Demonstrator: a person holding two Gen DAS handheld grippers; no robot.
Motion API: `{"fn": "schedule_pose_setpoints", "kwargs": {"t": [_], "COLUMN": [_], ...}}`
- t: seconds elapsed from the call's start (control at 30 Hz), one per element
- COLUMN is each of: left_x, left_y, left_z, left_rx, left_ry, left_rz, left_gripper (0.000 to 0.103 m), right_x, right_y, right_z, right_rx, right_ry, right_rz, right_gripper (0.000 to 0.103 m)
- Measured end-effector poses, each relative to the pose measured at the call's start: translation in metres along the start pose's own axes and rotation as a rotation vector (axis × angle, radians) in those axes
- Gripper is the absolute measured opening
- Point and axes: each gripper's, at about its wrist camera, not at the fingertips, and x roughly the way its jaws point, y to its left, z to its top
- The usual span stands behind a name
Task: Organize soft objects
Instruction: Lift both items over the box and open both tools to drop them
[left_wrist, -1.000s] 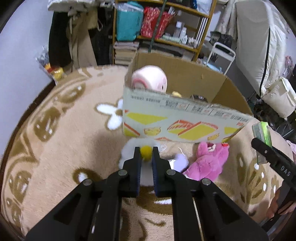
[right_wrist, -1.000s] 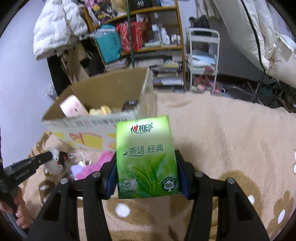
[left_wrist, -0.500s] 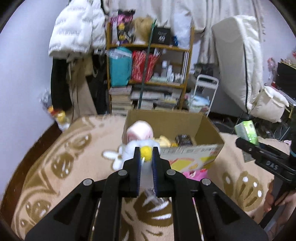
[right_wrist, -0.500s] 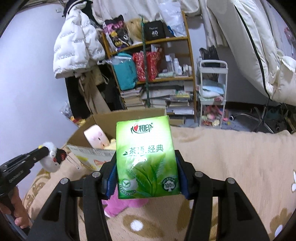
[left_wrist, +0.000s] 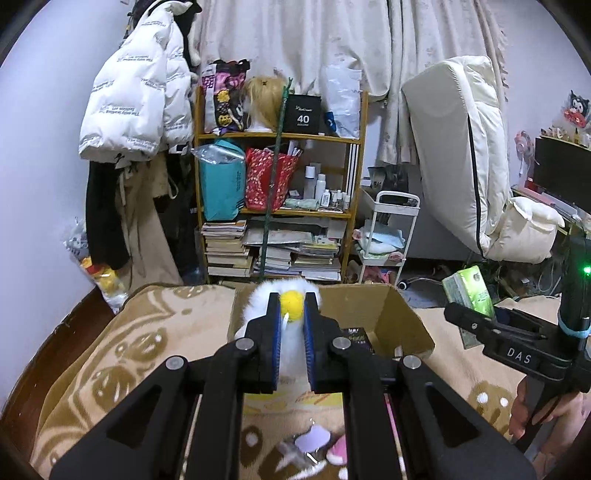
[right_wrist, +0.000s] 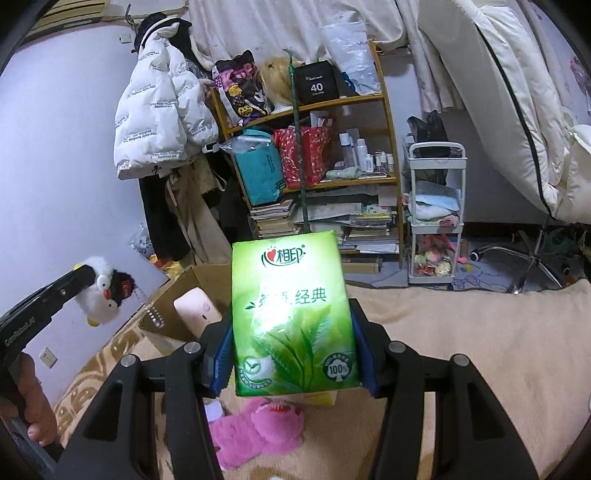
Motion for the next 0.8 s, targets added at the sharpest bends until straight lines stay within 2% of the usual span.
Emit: {"fn": "schedule_pose_setpoints", "kwargs": {"t": [0.17, 0.53, 0.8], "left_x": [0.021, 0.057, 0.071], "left_y": [-0.002, -0.006, -0.007], "left_z": [-0.002, -0.023, -0.031], "left_rx": [0.001, -0.001, 0.005], "left_ry": [0.001, 0.064, 0.113], "left_rz": [0.000, -0.023, 0.009], "left_gripper": [0.010, 0.011, 0.016], "right_x": [0.015, 0.048, 0.061], "right_y": [0.002, 0.001, -0.002], "right_z": [0.002, -0.007, -0.011], "right_rx": [0.001, 0.004, 0.021], "right_ry": [0.003, 0.057, 0.086], "right_rz": [0.037, 0.083, 0.095], "right_gripper": [0.057, 0.057, 0.058]}}
